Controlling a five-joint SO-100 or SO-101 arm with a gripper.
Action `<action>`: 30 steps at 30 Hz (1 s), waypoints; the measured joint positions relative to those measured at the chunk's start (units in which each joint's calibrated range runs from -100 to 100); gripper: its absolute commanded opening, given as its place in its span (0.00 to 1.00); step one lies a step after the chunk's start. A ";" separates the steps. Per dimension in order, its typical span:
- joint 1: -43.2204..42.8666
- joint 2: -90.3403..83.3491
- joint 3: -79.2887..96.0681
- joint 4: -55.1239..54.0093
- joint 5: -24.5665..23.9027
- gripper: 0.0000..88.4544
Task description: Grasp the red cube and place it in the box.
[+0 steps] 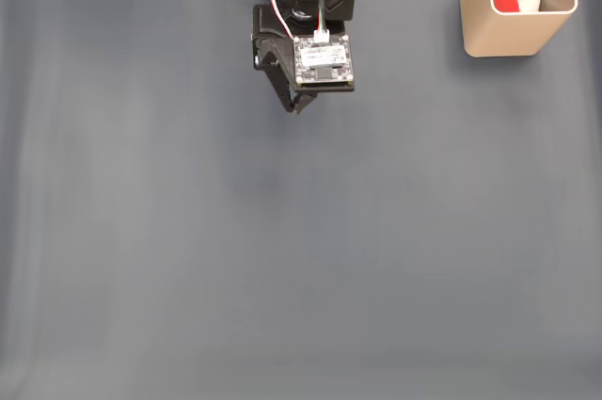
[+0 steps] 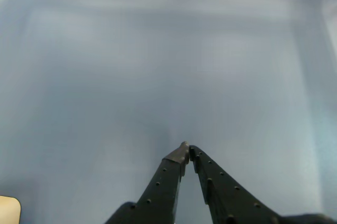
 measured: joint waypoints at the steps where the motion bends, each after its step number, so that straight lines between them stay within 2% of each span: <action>1: 0.00 -1.60 1.82 0.00 -0.29 0.00; 11: 0.00 -14.27 15.48 0.00 -0.34 0.00; 21: 0.53 -21.76 21.22 0.57 -1.76 0.00; 30: 0.53 -25.32 22.59 8.04 -4.10 0.00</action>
